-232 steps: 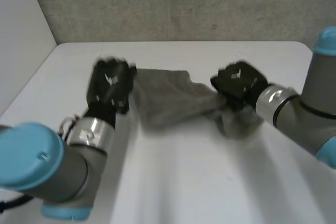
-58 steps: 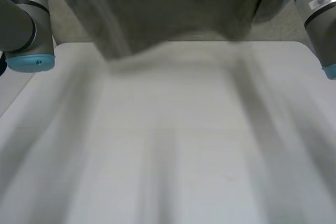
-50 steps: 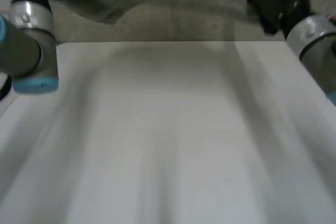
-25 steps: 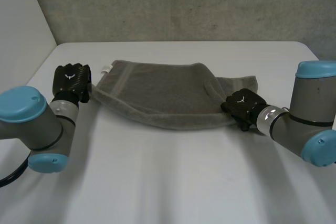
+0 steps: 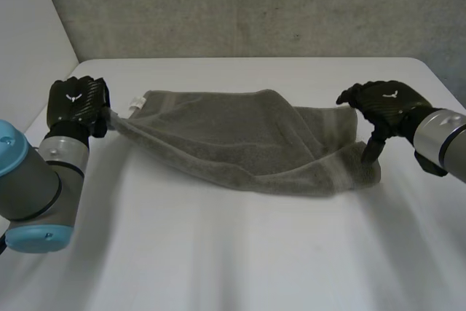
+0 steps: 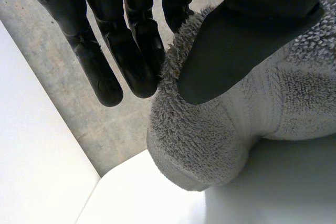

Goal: Fold the towel.

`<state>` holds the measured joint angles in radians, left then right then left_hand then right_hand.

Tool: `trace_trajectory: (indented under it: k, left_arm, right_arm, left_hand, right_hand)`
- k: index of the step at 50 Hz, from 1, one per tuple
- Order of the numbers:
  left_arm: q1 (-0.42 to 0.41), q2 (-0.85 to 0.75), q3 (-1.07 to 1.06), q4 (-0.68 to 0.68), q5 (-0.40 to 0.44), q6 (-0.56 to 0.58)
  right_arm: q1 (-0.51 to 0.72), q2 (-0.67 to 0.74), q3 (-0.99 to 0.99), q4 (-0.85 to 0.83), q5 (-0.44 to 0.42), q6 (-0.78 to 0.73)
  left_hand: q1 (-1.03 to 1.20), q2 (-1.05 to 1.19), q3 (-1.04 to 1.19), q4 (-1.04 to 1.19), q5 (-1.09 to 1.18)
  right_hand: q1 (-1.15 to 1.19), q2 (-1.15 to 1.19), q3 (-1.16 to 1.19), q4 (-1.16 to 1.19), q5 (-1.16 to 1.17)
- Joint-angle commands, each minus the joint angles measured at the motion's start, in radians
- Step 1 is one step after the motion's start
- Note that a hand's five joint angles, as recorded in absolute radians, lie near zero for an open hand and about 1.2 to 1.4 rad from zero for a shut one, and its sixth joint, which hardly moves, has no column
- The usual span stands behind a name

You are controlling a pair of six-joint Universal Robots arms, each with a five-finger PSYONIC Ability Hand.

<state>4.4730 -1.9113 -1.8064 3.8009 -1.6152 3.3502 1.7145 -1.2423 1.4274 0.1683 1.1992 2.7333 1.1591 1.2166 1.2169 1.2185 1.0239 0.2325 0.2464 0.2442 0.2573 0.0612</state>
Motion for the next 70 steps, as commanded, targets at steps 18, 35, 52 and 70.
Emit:
trace_trajectory:
  k: [18, 35, 52, 70]
  left_arm:
    - [0.012, 0.018, -0.019, 0.006, 0.0, 0.0]
    - [0.014, 0.015, -0.021, 0.006, 0.001, 0.0]
    - [0.026, 0.021, -0.039, -0.012, 0.0, 0.011]
    - [0.121, 0.239, -0.188, -0.452, 0.038, 0.086]
  right_arm:
    - [-0.015, 0.4, -0.478, 0.387, -0.003, 0.005]
    - [0.027, 0.471, -0.519, 0.416, 0.04, -0.01]
    - [-0.006, 0.174, -0.184, 0.3, -0.038, -0.02]
    - [-0.305, -0.293, 0.199, 0.327, -0.271, -0.294]
  left_hand:
    - [0.237, 0.18, 0.179, 0.178, 0.198]
    - [0.237, 0.18, 0.179, 0.178, 0.198]
    - [0.237, 0.18, 0.179, 0.178, 0.198]
    - [0.237, 0.18, 0.179, 0.178, 0.198]
  right_hand:
    - [0.026, 0.012, 0.014, 0.001, 0.022]
    - [0.724, 0.71, 0.712, 0.699, 0.721]
    - [1.164, 1.15, 1.152, 1.139, 1.161]
    - [1.164, 1.15, 1.152, 1.139, 1.161]
